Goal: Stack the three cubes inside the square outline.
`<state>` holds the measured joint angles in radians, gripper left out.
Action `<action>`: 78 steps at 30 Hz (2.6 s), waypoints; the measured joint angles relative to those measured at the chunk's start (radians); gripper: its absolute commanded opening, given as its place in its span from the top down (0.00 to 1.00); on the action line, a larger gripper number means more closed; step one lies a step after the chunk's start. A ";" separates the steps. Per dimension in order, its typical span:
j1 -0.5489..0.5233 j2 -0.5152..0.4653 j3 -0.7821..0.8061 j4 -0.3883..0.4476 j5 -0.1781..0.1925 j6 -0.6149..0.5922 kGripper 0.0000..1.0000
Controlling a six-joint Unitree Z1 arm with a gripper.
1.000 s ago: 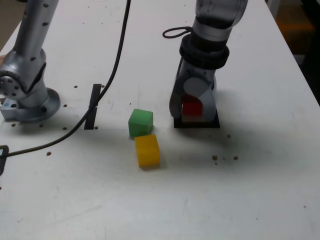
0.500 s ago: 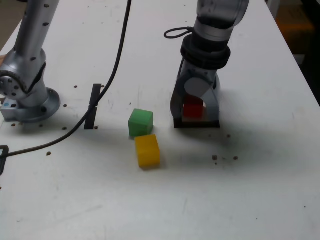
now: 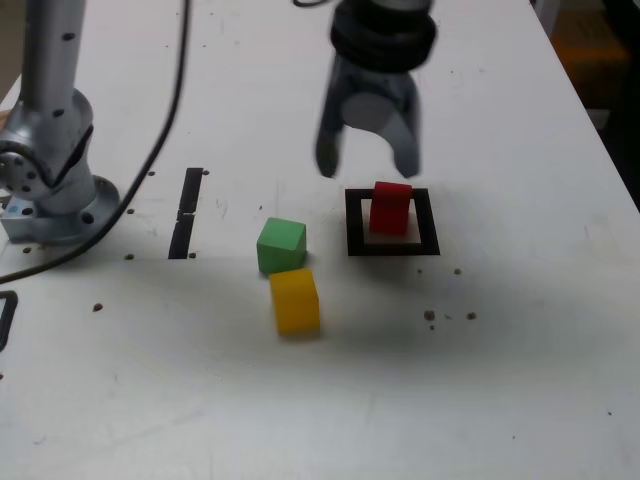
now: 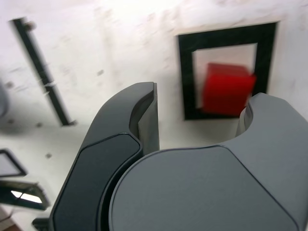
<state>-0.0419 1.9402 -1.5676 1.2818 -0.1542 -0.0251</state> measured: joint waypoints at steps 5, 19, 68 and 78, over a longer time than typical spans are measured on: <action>-0.052 -0.050 0.019 0.014 0.000 -0.071 0.31; -0.278 -0.084 0.033 0.014 -0.044 -0.303 0.28; -0.339 0.052 0.218 -0.233 -0.261 -0.547 0.27; -0.316 0.058 0.273 -0.274 -0.280 -0.501 0.28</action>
<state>-0.3580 1.9982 -1.2949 1.0076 -0.4339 -0.5262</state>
